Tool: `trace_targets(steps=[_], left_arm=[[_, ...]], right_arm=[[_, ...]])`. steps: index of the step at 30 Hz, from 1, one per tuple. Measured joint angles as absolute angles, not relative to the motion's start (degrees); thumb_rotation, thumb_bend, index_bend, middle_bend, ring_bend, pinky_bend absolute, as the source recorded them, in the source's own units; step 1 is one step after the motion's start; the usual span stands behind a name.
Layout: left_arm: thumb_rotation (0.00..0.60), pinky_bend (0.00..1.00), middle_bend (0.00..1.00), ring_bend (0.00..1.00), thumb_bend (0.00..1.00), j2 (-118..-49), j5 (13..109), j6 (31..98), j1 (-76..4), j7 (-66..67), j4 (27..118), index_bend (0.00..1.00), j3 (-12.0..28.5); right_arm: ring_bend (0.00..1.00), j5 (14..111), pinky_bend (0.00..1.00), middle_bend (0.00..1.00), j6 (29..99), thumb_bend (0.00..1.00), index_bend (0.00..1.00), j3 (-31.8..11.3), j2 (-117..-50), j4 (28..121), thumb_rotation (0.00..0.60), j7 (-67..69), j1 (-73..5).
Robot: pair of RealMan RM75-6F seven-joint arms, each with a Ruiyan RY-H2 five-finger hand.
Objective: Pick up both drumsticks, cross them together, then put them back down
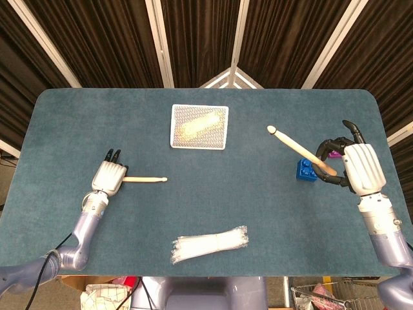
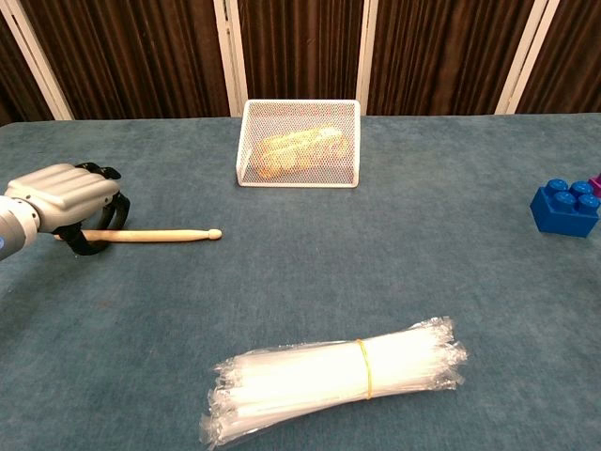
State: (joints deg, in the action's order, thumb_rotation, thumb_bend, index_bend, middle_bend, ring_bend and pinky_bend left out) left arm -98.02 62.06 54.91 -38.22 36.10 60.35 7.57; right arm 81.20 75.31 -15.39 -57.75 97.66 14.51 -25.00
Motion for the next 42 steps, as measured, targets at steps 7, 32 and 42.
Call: trace_targets(steps=[7, 32, 42], left_arm=[[0.6, 0.01, 0.52, 0.06, 0.51, -97.94, 62.0, 55.24, -38.26, 36.56, 60.72, 0.52, 7.58], [0.6, 0.01, 0.55, 0.1, 0.51, -98.11, 65.22, 58.32, -38.1, 35.77, 59.76, 0.59, 6.9], [0.6, 0.01, 0.55, 0.1, 0.51, -97.11, 72.21, 63.51, -37.43, 27.91, 59.11, 0.59, 6.18]], right_arm=[[0.5, 80.56, 0.09, 0.65, 74.96, 0.46, 0.7, -15.85, -58.03, 98.01, 0.6, 13.39, -25.5], [0.5, 80.37, 0.09, 0.65, 74.54, 0.46, 0.7, -15.53, -58.29, 98.29, 0.6, 11.8, -25.47], [0.5, 79.56, 0.09, 0.66, 73.4, 0.48, 0.7, -15.89, -59.38, 97.56, 0.6, 10.75, -26.52]])
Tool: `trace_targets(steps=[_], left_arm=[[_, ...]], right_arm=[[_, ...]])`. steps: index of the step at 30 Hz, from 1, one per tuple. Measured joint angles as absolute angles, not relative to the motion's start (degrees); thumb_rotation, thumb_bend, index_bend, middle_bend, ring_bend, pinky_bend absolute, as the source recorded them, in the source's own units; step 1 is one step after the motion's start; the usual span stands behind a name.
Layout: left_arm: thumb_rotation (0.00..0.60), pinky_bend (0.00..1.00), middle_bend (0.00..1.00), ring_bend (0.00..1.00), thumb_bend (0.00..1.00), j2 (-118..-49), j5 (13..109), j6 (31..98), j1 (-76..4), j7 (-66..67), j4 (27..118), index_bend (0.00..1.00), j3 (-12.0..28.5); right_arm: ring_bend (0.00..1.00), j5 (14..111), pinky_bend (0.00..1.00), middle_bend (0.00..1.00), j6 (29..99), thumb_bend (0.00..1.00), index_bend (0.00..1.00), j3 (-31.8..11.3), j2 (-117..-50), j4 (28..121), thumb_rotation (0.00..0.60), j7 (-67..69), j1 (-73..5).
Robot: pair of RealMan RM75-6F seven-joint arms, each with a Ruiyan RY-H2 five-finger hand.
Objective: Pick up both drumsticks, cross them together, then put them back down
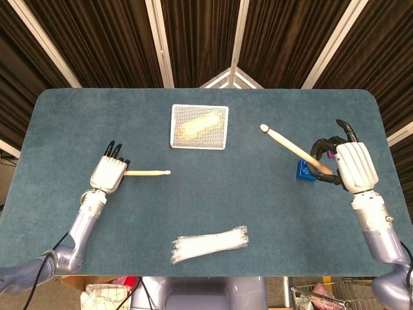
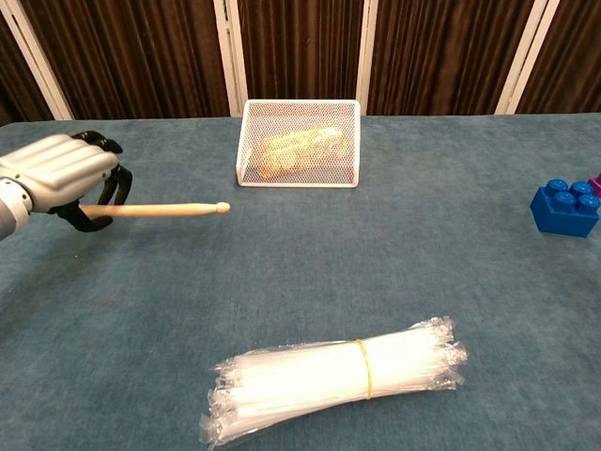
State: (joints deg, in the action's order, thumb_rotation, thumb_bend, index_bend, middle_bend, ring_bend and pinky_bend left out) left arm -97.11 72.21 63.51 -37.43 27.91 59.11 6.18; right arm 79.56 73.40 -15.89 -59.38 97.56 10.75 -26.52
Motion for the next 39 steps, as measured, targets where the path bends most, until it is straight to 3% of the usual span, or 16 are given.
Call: trace_targets(steps=[14, 25, 39], left_arm=[[0.6, 0.01, 0.55, 0.1, 0.51, -92.25, 81.77, 74.23, -35.33, 6.47, 64.25, 0.59, 6.34], [0.6, 0.01, 0.55, 0.1, 0.51, -87.12, 82.16, 73.51, -34.6, -2.64, 75.57, 0.59, 8.0], [0.6, 0.01, 0.56, 0.1, 0.51, -88.95, 79.65, 70.88, -36.36, 1.9, 84.62, 0.6, 10.64]], right_arm=[[0.52, 76.83, 0.09, 0.67, 68.45, 0.48, 0.7, -17.89, -64.4, 92.84, 0.6, 8.02, -32.12], [0.52, 81.04, 0.09, 0.67, 65.22, 0.48, 0.7, -18.61, -69.54, 86.13, 0.6, 6.92, -39.01], [0.52, 77.52, 0.09, 0.67, 60.75, 0.48, 0.7, -18.62, -72.52, 86.26, 0.6, -1.14, -43.31]])
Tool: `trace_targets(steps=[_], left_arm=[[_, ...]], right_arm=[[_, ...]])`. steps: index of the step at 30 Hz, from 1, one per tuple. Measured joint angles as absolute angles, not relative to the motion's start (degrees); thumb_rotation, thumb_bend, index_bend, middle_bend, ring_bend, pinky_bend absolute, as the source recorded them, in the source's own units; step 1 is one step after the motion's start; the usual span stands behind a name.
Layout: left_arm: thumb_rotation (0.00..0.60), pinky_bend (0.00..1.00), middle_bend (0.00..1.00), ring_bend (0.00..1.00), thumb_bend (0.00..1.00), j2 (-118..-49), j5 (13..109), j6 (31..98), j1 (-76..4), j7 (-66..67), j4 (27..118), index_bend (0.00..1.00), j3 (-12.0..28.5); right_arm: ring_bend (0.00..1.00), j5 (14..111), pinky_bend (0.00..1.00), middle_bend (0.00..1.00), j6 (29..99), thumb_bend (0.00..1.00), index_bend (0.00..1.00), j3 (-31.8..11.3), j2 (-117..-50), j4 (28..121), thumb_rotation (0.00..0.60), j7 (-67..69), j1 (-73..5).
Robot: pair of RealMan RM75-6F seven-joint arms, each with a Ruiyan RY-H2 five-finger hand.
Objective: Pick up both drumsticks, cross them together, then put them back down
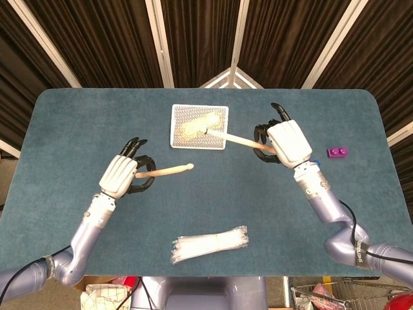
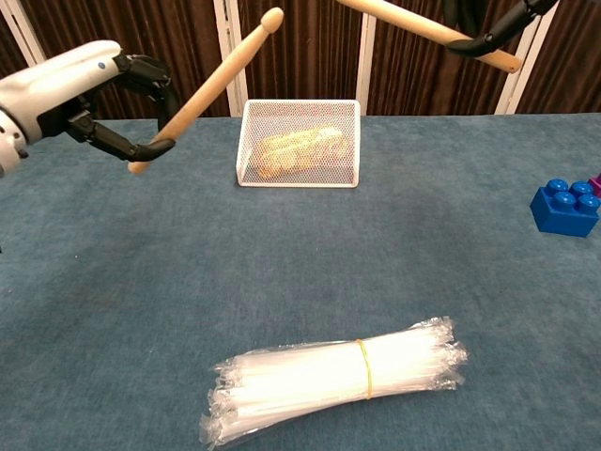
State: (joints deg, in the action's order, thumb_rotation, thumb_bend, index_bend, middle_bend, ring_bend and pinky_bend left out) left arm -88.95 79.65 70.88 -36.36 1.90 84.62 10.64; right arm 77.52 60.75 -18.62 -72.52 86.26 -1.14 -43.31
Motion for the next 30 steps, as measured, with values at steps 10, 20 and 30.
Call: trace_targets(steps=[10, 20, 30], left_arm=[[0.6, 0.01, 0.56, 0.1, 0.51, -92.37, 75.45, 70.91, -36.79, 7.83, 86.97, 0.6, 12.76], [0.6, 0.01, 0.56, 0.1, 0.5, -92.9, 71.37, 69.59, -38.58, 14.19, 92.63, 0.6, 15.67], [0.6, 0.01, 0.57, 0.1, 0.5, -94.61, 67.02, 69.29, -40.91, 21.3, 95.75, 0.6, 18.11]], right_arm=[[0.52, 75.31, 0.09, 0.67, 61.73, 0.48, 0.7, -19.14, -70.62, 92.4, 0.6, -6.09, -43.17], [0.52, 75.44, 0.09, 0.67, 62.33, 0.48, 0.7, -18.64, -69.73, 95.85, 0.6, -8.71, -43.24], [0.52, 75.05, 0.09, 0.67, 62.39, 0.48, 0.7, -18.01, -69.98, 96.98, 0.6, -10.1, -43.51]])
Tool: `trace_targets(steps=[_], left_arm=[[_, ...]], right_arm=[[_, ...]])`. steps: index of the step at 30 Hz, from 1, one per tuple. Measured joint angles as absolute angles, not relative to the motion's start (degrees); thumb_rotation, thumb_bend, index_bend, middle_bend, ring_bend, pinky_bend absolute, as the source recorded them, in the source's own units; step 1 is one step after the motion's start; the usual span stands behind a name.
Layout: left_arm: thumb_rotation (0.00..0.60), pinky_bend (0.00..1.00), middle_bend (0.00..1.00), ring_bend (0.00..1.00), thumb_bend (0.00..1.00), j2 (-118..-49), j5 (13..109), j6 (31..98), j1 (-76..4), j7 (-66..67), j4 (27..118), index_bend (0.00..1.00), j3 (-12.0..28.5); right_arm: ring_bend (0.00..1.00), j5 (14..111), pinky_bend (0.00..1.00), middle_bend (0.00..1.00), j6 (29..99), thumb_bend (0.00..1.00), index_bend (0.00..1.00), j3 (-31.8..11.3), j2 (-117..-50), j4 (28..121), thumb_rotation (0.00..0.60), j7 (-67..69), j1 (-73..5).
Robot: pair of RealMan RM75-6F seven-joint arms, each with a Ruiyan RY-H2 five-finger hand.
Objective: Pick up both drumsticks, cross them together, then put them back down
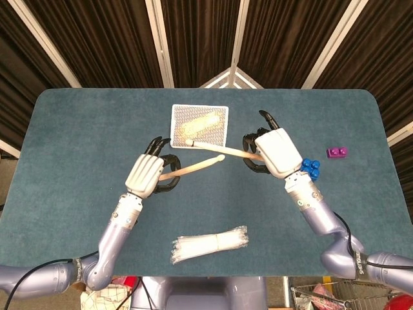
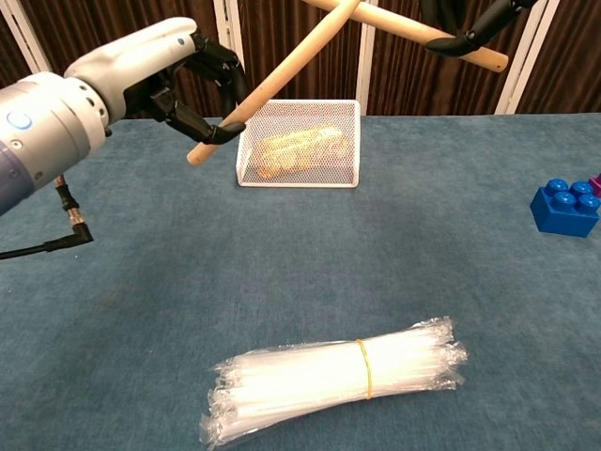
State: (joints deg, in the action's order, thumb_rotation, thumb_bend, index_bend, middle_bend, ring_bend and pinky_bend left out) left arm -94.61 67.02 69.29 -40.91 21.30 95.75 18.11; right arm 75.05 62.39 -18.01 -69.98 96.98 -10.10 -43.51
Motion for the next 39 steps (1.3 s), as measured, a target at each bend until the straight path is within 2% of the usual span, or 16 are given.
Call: trace_targets(steps=[14, 39], left_arm=[[0.6, 0.01, 0.57, 0.1, 0.5, -95.67, 61.46, 70.39, -43.24, 26.41, 97.08, 0.61, 21.22], [0.6, 0.01, 0.57, 0.1, 0.5, -96.38, 61.83, 70.93, -45.07, 26.19, 97.95, 0.61, 20.25]], right_arm=[[0.52, 75.61, 0.09, 0.67, 62.83, 0.48, 0.71, -17.61, -69.57, 97.68, 0.6, -9.46, -43.44], [0.52, 76.27, 0.09, 0.67, 62.98, 0.49, 0.71, -17.28, -69.73, 99.96, 0.6, -9.45, -44.17]])
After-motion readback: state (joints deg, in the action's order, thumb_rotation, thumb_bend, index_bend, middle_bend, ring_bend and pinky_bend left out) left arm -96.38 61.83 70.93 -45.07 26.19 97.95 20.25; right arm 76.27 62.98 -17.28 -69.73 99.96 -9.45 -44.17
